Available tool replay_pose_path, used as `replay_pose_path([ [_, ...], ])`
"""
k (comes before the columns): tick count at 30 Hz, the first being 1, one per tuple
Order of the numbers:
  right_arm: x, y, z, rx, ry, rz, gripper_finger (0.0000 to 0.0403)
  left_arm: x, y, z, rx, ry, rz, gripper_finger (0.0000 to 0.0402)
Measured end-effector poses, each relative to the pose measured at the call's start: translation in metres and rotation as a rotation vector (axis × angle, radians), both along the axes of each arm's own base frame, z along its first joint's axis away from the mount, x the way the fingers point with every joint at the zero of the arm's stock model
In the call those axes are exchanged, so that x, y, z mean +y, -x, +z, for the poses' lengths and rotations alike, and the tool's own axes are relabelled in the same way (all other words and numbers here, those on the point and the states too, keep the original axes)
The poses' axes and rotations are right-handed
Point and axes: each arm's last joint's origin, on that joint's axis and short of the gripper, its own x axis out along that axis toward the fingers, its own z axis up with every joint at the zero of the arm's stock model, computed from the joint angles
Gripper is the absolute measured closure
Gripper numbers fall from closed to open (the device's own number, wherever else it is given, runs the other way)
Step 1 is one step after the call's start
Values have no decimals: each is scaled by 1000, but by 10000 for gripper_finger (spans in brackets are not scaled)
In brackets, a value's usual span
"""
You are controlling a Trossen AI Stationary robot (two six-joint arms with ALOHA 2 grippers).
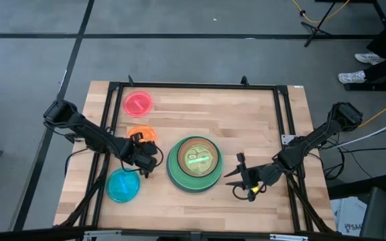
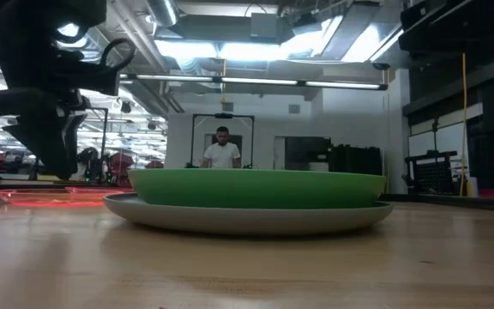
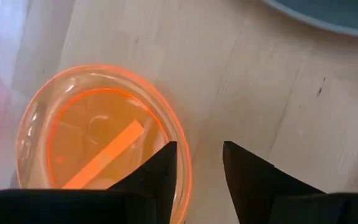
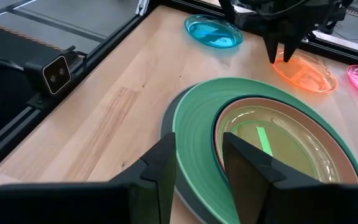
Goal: Stack plastic plates
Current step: Stack the orange plate on top of the light green plate
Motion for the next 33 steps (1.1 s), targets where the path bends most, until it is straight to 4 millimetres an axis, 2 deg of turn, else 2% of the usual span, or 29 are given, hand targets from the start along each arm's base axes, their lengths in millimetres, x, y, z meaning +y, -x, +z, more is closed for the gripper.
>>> replay_pose_path([
  [17,0,0,-1,4,-1,-1,278,-2,-6,-28,115,-85,1,278],
  [28,0,0,-1,2,-1,-2,278,0,-10,-46,171,-206,0,278],
  [33,-1,0,-1,-2,4,-16,278,0,-10,-47,172,-208,1,304],
])
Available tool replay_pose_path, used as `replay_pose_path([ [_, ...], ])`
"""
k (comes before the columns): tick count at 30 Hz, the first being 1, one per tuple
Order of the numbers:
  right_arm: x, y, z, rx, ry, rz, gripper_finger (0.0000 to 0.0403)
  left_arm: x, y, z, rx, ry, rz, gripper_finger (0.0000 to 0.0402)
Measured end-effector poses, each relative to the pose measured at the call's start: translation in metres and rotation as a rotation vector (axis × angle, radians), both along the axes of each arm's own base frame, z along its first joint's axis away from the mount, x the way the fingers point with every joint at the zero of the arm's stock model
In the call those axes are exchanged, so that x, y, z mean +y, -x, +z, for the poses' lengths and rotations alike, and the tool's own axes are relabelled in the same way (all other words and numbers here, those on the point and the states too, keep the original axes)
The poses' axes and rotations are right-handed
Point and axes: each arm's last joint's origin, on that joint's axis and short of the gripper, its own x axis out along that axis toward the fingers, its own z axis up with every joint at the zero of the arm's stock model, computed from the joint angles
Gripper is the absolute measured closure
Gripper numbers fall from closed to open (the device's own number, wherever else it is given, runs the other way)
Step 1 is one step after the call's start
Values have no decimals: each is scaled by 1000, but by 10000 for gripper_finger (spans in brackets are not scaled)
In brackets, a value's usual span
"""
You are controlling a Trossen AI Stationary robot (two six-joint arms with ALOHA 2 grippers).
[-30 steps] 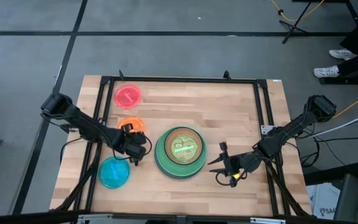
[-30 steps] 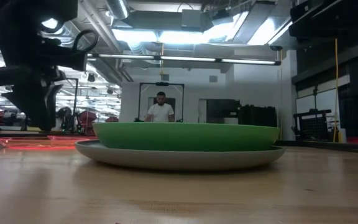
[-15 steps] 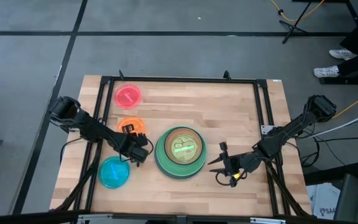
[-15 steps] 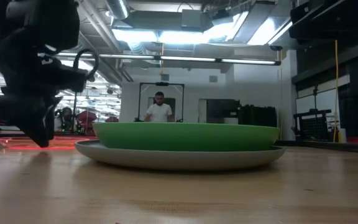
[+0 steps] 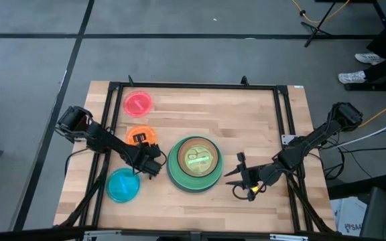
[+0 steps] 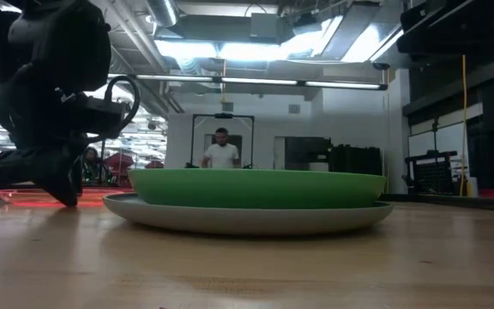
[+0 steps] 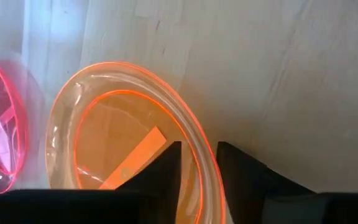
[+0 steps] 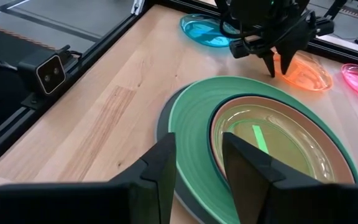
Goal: Stack plastic plates
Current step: Stack the orange plate on top of the light green plate
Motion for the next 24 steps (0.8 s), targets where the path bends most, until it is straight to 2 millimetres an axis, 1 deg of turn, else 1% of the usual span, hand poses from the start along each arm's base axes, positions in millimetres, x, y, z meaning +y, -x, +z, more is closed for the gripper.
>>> replay_pose_path([
  [6,0,0,0,0,0,0,278,0,0,-1,3,11,1,379],
  [8,0,0,0,0,0,0,278,0,0,-1,5,10,2,395],
  [18,0,0,0,0,2,-2,278,-1,0,1,18,-2,-12,400],
  [24,-1,0,0,-4,7,-15,278,-10,-9,20,25,-38,-41,400],
])
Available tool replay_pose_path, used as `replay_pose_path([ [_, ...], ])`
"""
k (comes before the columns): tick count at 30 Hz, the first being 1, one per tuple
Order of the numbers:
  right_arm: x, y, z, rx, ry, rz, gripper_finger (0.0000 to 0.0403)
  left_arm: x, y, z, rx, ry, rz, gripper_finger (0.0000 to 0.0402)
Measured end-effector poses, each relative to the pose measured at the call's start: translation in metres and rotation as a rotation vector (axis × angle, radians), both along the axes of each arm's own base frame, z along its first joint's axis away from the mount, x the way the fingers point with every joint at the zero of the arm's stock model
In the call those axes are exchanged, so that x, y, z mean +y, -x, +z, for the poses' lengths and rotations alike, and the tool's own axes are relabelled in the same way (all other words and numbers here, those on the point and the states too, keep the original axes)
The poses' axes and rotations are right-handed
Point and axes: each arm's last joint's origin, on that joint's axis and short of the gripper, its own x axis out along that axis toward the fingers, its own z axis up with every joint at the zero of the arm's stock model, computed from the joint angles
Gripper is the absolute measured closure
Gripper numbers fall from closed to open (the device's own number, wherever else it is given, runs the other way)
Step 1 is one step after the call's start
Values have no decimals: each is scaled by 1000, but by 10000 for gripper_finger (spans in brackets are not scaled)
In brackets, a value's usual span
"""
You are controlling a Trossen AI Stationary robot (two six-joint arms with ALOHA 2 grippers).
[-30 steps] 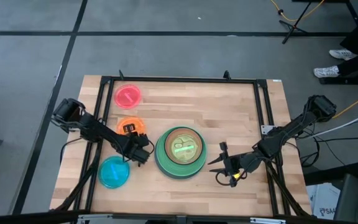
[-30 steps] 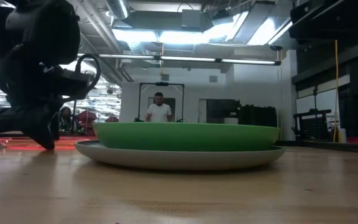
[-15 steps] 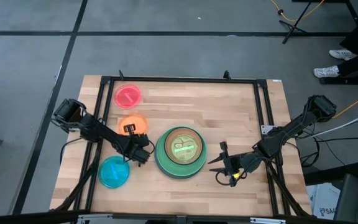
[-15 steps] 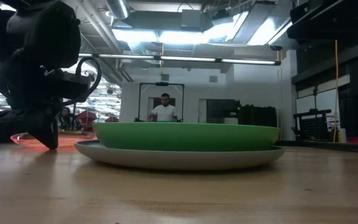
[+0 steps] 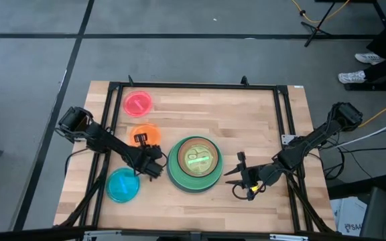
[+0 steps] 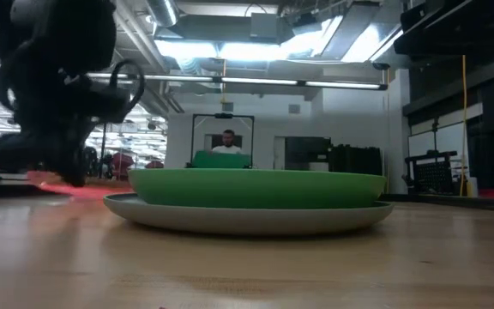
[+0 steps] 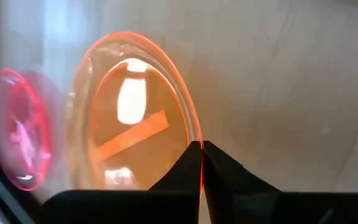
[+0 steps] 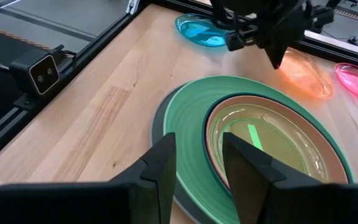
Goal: Stack plastic plates
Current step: Stack the orange plate on top of the light green plate
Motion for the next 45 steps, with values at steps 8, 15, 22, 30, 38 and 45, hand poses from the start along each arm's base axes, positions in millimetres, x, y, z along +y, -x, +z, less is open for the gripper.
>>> replay_pose_path([
  [8,0,0,0,0,0,0,278,-17,-24,32,-55,-35,-157,401],
  [15,0,0,0,0,0,0,278,-33,-44,65,-162,-92,-271,401],
  [22,0,0,0,0,0,0,278,-43,-61,73,-262,-30,-391,401],
  [30,0,0,0,0,0,0,279,-54,-81,79,-413,101,-550,401],
  [38,0,0,-1,14,-2,-5,278,-54,-101,73,-487,177,-634,401],
  [45,0,1,-1,18,-2,-6,279,-49,-112,57,-465,173,-638,401],
])
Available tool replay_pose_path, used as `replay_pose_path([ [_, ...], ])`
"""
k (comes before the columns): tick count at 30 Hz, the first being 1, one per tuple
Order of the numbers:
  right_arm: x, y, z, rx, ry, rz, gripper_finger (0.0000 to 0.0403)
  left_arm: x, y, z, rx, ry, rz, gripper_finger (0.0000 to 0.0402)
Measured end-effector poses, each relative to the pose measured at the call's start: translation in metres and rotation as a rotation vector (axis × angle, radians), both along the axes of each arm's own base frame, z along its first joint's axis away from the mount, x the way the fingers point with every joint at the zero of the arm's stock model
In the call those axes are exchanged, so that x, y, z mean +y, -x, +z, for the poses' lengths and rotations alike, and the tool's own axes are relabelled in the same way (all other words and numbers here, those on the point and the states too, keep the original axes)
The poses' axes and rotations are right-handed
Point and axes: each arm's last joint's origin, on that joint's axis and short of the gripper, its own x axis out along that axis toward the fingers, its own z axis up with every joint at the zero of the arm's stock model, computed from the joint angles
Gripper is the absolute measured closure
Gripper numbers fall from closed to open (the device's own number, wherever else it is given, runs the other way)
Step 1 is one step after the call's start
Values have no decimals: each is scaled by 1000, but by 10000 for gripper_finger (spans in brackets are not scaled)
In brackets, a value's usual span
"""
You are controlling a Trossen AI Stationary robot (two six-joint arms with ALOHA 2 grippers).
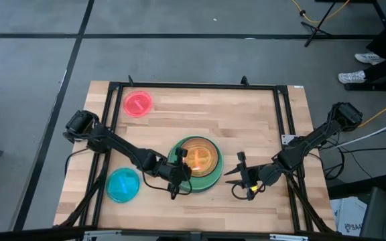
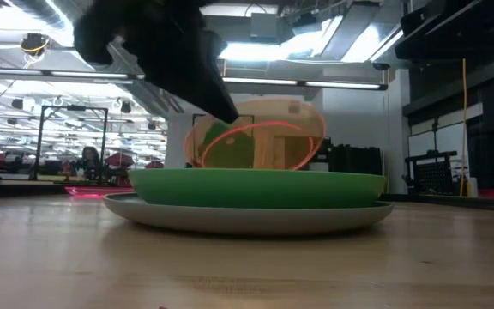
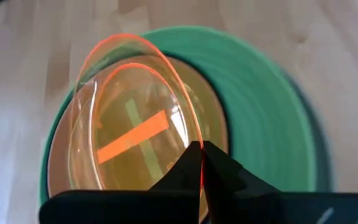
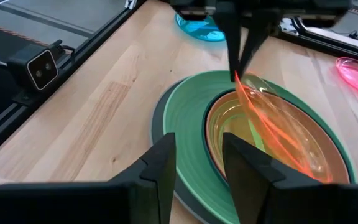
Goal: Stack plastic plates
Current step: Stack the orange plate on top of the light green plate
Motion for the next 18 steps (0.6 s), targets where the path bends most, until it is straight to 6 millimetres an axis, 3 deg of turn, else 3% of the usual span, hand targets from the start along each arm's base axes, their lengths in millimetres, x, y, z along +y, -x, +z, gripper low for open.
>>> replay_pose_path([
  [11,0,0,0,1,-1,-1,278,11,-5,-3,2,40,71,400],
  [18,0,0,0,2,-1,-1,279,18,-7,-4,-4,78,133,345],
])
